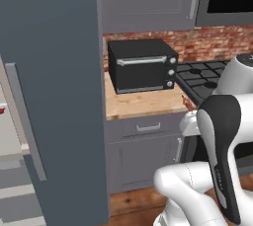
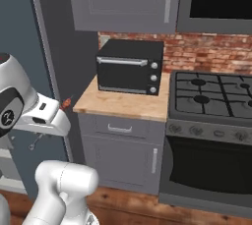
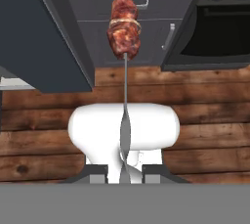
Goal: Store the kebab skewer in the freezer for long-term storage. Close the freezer door after placing the cooked food.
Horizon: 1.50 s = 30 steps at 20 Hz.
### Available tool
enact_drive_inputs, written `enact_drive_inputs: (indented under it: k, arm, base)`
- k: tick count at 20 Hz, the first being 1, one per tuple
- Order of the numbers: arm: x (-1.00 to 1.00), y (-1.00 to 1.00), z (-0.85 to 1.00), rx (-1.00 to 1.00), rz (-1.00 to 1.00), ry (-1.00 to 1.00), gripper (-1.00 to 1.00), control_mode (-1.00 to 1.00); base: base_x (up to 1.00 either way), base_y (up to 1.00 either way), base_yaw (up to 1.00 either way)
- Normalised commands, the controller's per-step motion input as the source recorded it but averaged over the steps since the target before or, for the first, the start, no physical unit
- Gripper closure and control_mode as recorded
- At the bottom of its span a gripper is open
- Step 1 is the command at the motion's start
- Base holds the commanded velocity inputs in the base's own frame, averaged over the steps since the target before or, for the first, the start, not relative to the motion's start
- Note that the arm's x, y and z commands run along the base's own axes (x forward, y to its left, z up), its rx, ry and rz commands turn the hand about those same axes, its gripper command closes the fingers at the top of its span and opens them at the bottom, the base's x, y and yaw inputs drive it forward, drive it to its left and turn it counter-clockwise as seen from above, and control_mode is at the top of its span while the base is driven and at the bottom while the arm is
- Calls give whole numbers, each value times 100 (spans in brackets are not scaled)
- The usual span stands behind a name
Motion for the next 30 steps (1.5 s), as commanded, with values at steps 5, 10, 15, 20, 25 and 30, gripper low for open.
enact_drive_inputs:
  k: [5,10,15,20,25,30]
  arm:
    - [0,0,0,0,0,0,100,100]
    - [0,0,0,0,0,0,100,100]
    - [0,0,0,0,0,0,100,100]
    - [0,0,0,0,0,0,100,100]
    - [0,0,0,0,0,0,100,100]
    - [0,0,0,0,0,0,100,100]
  base:
    - [-37,47,13]
    - [-30,41,22]
    - [-29,55,21]
    - [-27,56,21]
    - [-10,38,19]
    - [0,51,19]
